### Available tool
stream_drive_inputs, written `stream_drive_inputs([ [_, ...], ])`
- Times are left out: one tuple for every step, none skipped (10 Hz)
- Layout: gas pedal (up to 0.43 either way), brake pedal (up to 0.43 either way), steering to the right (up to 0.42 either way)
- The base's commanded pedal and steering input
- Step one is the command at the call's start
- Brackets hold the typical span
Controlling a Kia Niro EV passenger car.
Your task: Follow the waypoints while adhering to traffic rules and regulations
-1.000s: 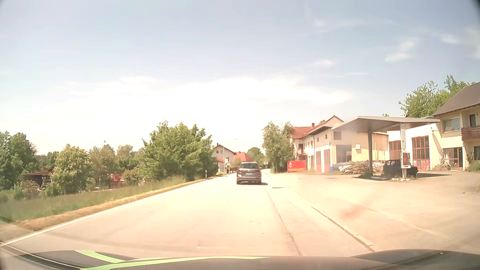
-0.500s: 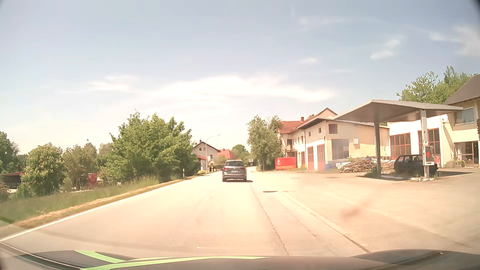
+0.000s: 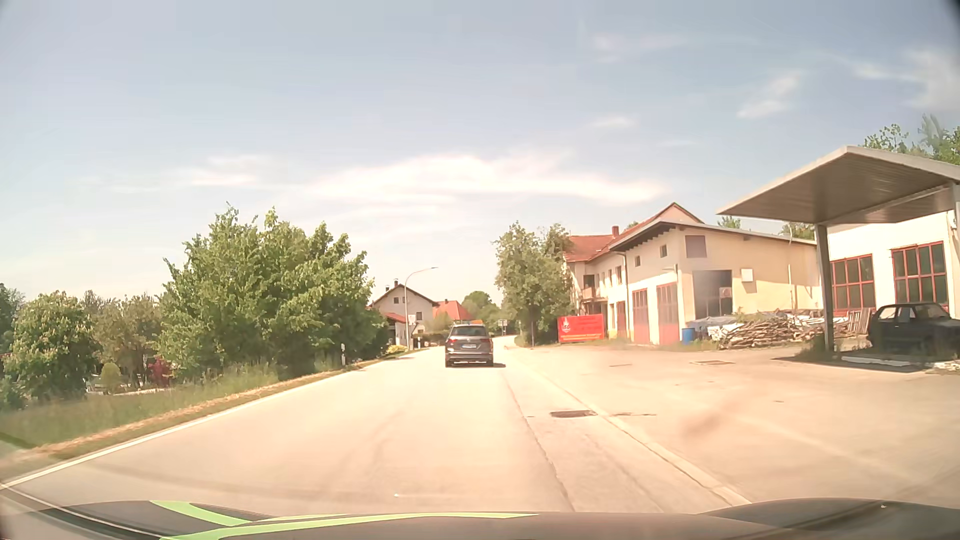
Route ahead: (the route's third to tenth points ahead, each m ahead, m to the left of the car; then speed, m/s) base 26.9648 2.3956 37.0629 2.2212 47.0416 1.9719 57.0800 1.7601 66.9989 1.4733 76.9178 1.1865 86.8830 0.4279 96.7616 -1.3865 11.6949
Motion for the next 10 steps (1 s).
stream_drive_inputs([
  [0.429, 0.0, -0.011],
  [0.421, 0.0, -0.006],
  [0.421, 0.0, -0.005],
  [0.421, 0.0, -0.004],
  [0.421, 0.0, -0.004],
  [0.398, 0.0, -0.004],
  [0.378, 0.0, -0.004],
  [0.37, 0.0, -0.004],
  [0.35, 0.0, -0.004],
  [0.331, 0.0, -0.005],
])
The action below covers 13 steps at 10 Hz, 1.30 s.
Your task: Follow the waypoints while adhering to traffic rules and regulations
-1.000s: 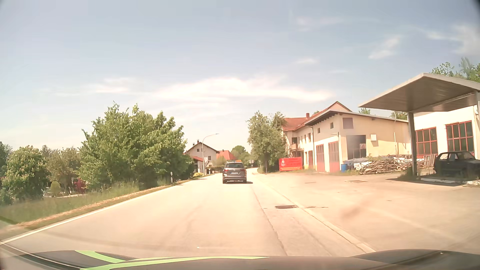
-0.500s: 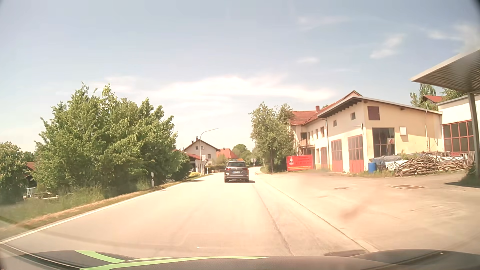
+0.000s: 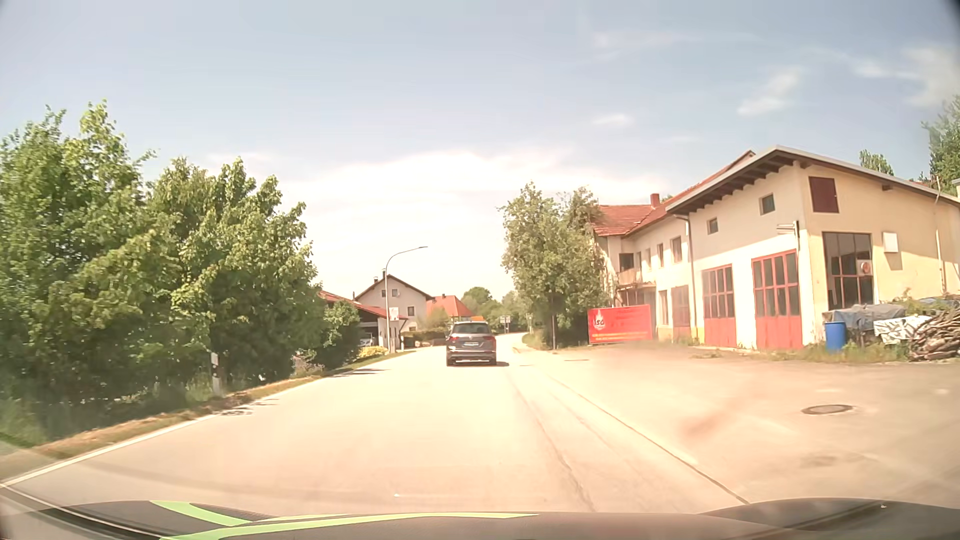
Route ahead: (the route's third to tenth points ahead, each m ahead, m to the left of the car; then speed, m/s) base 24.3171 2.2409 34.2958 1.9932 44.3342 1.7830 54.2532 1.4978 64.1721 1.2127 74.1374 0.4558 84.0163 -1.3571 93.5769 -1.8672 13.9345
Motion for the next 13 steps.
stream_drive_inputs([
  [0.319, 0.0, -0.006],
  [0.311, 0.0, -0.008],
  [0.28, 0.0, -0.009],
  [0.26, 0.0, -0.009],
  [0.157, 0.0, -0.009],
  [0.0, 0.0, -0.008],
  [0.0, 0.0, -0.006],
  [0.0, 0.0, -0.004],
  [0.0, 0.0, -0.003],
  [0.0, 0.0, -0.001],
  [0.0, 0.0, 0.002],
  [0.0, 0.0, 0.004],
  [0.0, 0.0, 0.005],
])
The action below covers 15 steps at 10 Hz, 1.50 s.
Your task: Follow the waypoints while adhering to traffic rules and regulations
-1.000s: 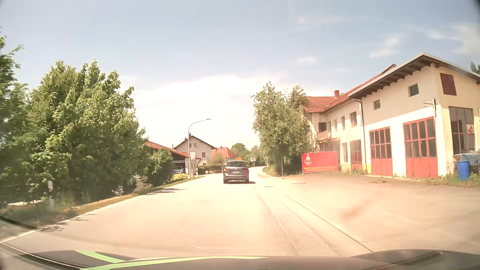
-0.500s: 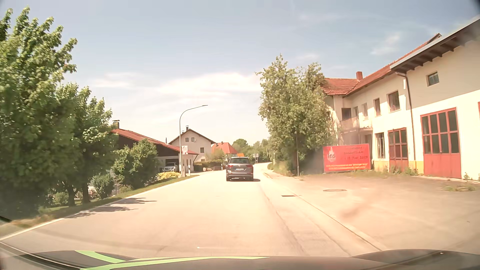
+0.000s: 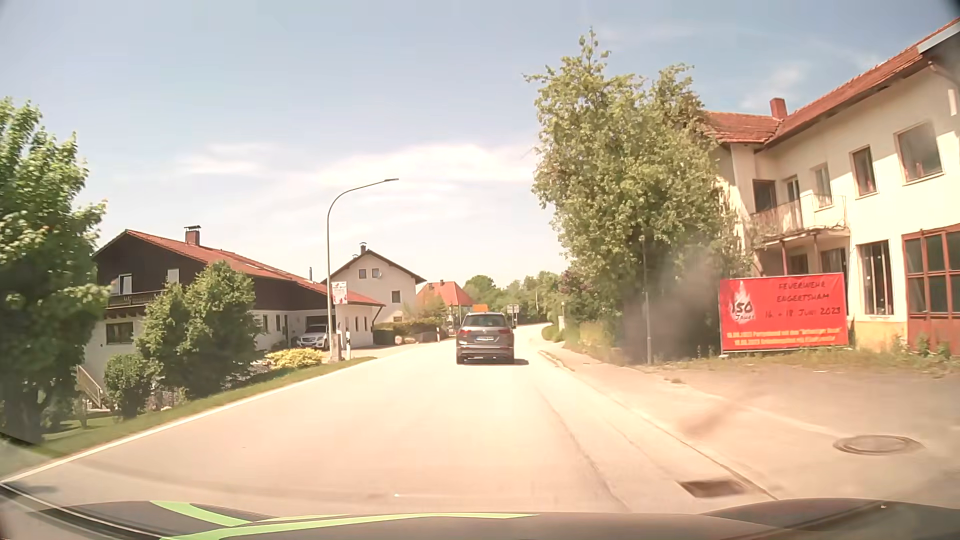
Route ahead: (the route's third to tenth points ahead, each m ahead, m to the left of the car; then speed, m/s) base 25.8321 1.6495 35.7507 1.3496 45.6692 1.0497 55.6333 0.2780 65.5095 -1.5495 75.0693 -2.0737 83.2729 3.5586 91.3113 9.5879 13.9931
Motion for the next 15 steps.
stream_drive_inputs([
  [0.0, 0.0, 0.006],
  [0.0, 0.0, 0.007],
  [0.0, 0.0, 0.008],
  [0.0, 0.0, 0.008],
  [0.0, 0.0, 0.008],
  [0.0, 0.0, 0.008],
  [0.0, 0.0, 0.008],
  [0.0, 0.0, 0.008],
  [0.0, 0.0, 0.009],
  [0.0, 0.0, 0.009],
  [0.0, 0.0, 0.009],
  [0.0, 0.0, 0.009],
  [0.0, 0.0, 0.01],
  [0.0, 0.0, 0.011],
  [0.0, 0.0, 0.012],
])
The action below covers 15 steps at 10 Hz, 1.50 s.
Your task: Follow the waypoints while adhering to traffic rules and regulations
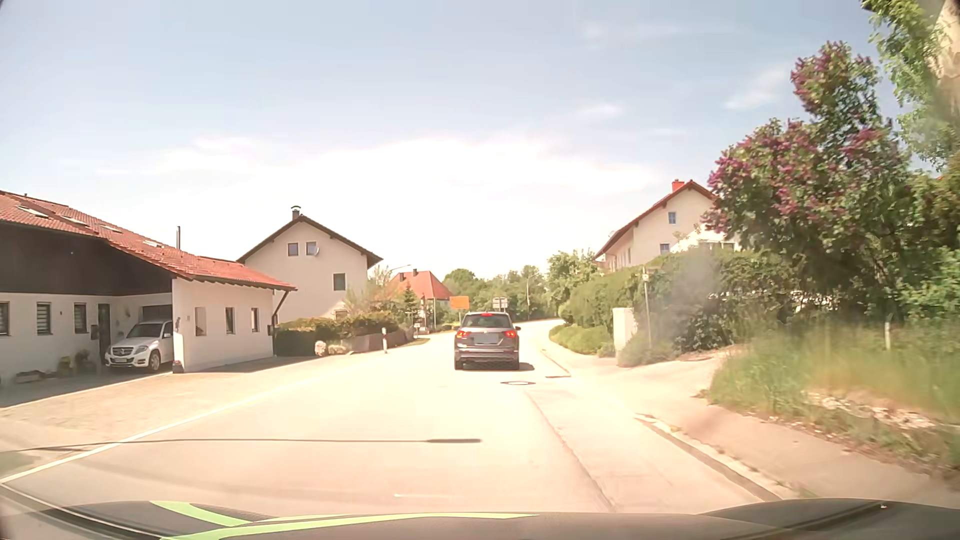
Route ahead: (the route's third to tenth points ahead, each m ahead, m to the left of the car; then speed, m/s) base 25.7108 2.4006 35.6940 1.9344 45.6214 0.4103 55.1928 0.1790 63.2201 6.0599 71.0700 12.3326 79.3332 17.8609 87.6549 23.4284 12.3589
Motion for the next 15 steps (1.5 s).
stream_drive_inputs([
  [0.0, 0.0, 0.012],
  [0.0, 0.0, 0.012],
  [0.0, 0.0, 0.011],
  [0.0, 0.0, 0.01],
  [0.0, 0.0, 0.009],
  [0.0, 0.0, 0.008],
  [0.0, 0.0, 0.008],
  [0.0, 0.0, 0.009],
  [0.0, 0.0, 0.008],
  [0.0, 0.0, 0.011],
  [0.0, 0.0, 0.013],
  [0.0, 0.0, 0.012],
  [0.0, 0.0, 0.013],
  [0.0, 0.006, 0.012],
  [0.0, 0.061, 0.012],
])
